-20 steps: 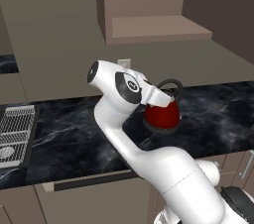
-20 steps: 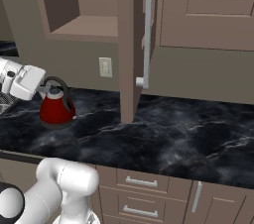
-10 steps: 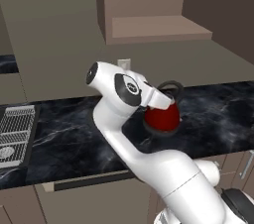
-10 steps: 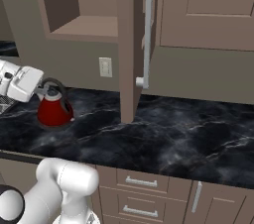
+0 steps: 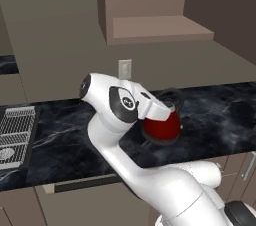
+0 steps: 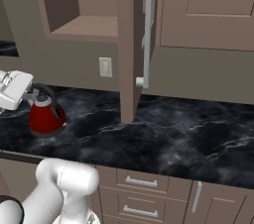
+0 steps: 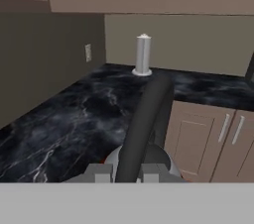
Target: Open the cabinet, pick the kettle from the cabinet, and place it in the sink.
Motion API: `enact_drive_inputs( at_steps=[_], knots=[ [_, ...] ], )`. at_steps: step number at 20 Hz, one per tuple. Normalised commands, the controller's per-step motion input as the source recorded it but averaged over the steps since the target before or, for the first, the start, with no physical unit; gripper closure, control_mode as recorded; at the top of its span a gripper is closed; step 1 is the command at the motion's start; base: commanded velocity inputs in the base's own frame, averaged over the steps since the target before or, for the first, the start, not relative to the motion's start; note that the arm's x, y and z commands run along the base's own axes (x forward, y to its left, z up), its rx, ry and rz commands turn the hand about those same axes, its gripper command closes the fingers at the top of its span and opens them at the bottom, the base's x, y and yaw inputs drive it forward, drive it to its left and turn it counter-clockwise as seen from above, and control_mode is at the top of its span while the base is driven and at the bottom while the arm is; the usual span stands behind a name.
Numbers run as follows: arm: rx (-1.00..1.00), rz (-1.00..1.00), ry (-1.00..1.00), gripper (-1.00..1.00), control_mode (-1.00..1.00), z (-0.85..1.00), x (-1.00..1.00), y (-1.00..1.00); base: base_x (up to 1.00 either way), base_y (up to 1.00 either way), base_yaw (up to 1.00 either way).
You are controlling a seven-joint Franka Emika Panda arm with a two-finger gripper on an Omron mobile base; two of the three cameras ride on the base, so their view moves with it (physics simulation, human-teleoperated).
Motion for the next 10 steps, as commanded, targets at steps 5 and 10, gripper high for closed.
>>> enact_drive_inputs(
  at_steps=[5, 10],
  knots=[
    [-0.07, 0.00, 0.02, 1.00, -1.00, 0.00, 0.08, 0.19, 0.00, 0.00, 0.00],
    [-0.11, 0.00, 0.00, 1.00, -1.00, -0.01, 0.03, 0.26, 0.00, 0.00, 0.00]
  ],
)
